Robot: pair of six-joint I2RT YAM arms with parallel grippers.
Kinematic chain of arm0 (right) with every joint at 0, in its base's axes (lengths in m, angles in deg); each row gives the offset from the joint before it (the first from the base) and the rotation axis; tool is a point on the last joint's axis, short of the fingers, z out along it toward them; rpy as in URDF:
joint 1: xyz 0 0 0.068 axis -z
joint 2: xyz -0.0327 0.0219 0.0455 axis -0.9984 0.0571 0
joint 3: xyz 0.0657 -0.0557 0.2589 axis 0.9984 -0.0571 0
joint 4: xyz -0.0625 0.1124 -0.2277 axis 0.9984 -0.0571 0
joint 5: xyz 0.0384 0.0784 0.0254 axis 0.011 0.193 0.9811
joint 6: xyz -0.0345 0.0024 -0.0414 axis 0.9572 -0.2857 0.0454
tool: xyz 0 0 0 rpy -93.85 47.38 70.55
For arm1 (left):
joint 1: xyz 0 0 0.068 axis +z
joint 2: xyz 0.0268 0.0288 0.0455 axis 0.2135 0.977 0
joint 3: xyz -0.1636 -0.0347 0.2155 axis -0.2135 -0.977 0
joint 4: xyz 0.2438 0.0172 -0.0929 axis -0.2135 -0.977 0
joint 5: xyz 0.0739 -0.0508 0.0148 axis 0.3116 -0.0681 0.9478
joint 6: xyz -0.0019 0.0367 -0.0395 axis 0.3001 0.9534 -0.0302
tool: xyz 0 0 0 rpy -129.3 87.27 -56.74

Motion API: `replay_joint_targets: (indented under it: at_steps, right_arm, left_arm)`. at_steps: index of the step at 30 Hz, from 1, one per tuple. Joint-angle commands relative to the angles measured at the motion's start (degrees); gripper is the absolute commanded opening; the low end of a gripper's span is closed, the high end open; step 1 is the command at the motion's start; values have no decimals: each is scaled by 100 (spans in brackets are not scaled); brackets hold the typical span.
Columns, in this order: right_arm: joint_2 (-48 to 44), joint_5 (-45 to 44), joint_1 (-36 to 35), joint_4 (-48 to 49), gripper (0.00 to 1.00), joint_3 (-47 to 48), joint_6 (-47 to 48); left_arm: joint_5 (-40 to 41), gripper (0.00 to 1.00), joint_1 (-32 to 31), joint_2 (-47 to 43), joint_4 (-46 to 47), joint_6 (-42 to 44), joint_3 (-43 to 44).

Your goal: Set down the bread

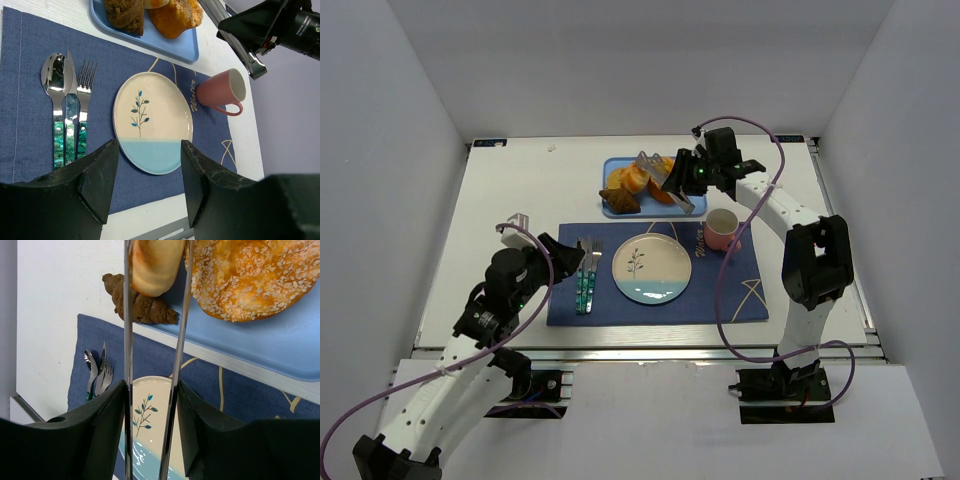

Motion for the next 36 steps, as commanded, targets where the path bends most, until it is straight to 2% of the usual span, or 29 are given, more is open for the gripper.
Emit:
replay_joint_targets:
  at_steps: [1, 7, 11, 17, 28, 36]
  right_arm:
    - [-317, 94, -37, 69, 48, -20, -96]
    - [-326, 129, -37, 131, 36, -64, -140]
    - [-388, 208, -2, 210, 19, -73, -202]
    - [-476, 463, 226, 429, 4, 6, -465]
    - [-554, 1201, 753, 869, 0, 253, -817]
    - [-1326, 2035, 754, 1027, 0, -554, -738]
  left_arm:
    - [116, 62, -8, -106, -85, 2, 59]
    - [134, 62, -8, -168, -129, -33, 42]
    - [143, 62, -8, -168, -156, -24, 59]
    - [160, 62, -8, -203, -182, -24, 68]
    - [134, 62, -8, -133, -138, -24, 130]
    - [125, 62, -8, -62, -86, 2, 191]
